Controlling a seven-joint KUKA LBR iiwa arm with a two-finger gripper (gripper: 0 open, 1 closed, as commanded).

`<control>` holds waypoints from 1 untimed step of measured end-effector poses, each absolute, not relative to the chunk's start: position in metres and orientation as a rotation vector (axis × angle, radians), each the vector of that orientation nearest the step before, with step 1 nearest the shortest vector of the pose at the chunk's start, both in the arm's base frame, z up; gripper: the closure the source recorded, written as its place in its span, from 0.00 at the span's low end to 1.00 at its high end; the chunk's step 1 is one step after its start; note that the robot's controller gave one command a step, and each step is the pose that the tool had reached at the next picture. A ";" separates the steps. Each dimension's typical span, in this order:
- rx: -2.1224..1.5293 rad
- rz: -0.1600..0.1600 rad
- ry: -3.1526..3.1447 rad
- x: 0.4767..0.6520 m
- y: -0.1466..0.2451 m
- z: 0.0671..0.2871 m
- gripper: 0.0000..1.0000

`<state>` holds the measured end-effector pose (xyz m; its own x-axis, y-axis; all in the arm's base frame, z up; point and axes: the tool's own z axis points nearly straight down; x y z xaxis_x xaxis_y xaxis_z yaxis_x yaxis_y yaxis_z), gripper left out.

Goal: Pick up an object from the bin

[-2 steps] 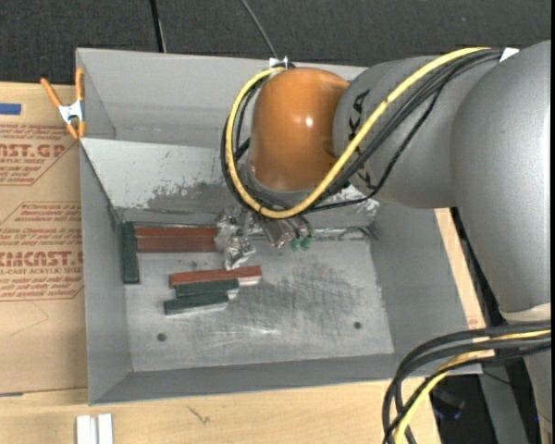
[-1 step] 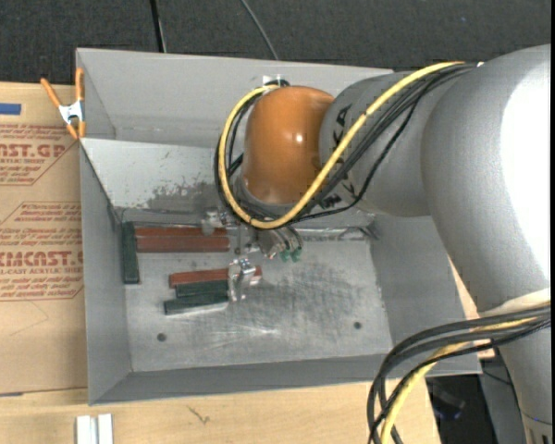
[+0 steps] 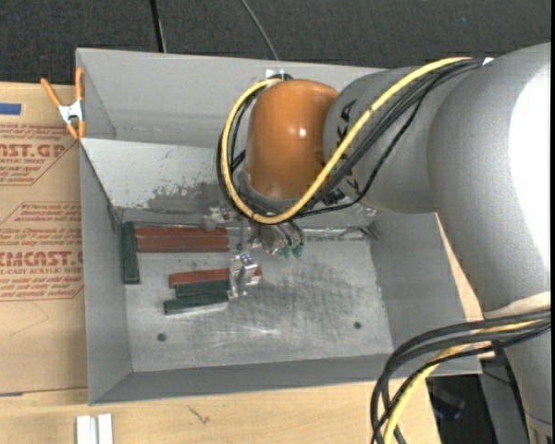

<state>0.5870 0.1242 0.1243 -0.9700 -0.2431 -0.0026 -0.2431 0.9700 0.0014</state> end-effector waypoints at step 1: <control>-0.737 0.004 3.037 0.576 0.142 0.077 1.00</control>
Offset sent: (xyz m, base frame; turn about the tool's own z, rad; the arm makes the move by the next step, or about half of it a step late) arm 0.0000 0.0000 0.0000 0.0000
